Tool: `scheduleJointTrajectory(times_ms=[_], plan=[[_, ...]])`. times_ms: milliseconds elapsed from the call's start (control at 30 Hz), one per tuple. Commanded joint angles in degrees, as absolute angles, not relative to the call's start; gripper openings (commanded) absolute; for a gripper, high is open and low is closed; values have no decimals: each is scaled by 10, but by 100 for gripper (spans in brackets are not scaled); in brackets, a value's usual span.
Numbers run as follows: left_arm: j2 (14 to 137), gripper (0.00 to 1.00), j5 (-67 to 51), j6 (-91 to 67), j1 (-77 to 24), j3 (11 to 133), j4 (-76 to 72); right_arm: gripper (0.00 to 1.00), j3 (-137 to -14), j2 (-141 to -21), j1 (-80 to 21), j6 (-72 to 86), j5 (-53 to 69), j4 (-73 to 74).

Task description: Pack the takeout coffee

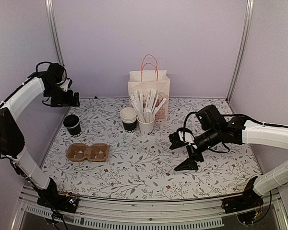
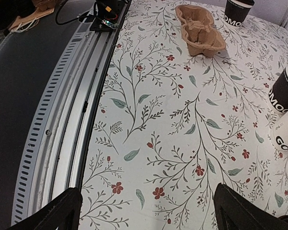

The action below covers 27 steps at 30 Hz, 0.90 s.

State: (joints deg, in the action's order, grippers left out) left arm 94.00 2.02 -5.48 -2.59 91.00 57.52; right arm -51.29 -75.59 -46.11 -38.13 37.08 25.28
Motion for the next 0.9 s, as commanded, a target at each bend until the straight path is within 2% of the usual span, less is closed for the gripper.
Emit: scheduleJointTrajectory(times_ms=[0,167,400,867], plan=[[884,100,18,-47,-21,816,452,99,-518,-766,-462,-374,364,254],[878,100,-46,-72,15,742,361,99,-518,-764,-462,-361,340,243],[904,99,-63,-94,46,698,304,99,-531,-770,-462,-347,328,240],[901,87,-115,-103,81,635,266,99,-529,-781,-462,-346,326,239]])
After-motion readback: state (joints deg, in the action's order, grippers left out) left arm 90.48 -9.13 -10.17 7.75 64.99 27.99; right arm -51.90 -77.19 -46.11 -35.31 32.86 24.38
